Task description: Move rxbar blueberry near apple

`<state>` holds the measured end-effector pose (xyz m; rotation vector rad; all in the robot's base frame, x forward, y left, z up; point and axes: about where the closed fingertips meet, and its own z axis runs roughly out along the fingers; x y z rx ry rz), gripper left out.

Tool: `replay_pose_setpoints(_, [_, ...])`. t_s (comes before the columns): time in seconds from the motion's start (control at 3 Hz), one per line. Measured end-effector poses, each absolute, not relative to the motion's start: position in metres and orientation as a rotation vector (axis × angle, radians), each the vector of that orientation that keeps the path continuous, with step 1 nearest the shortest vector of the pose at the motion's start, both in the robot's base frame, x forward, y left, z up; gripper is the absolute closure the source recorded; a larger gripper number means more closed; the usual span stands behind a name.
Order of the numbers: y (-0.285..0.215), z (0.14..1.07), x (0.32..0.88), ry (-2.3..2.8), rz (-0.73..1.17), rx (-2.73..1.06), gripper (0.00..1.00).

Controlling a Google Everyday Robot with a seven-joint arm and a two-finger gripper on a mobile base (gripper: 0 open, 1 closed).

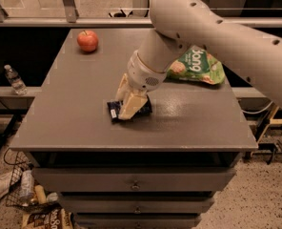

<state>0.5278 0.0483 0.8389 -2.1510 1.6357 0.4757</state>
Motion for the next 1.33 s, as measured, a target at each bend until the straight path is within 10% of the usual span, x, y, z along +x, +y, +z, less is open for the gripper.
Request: replay_pose_setpoints(1.33, [0.052, 0.892, 0.587, 1.547, 0.278, -2.081, 1.0])
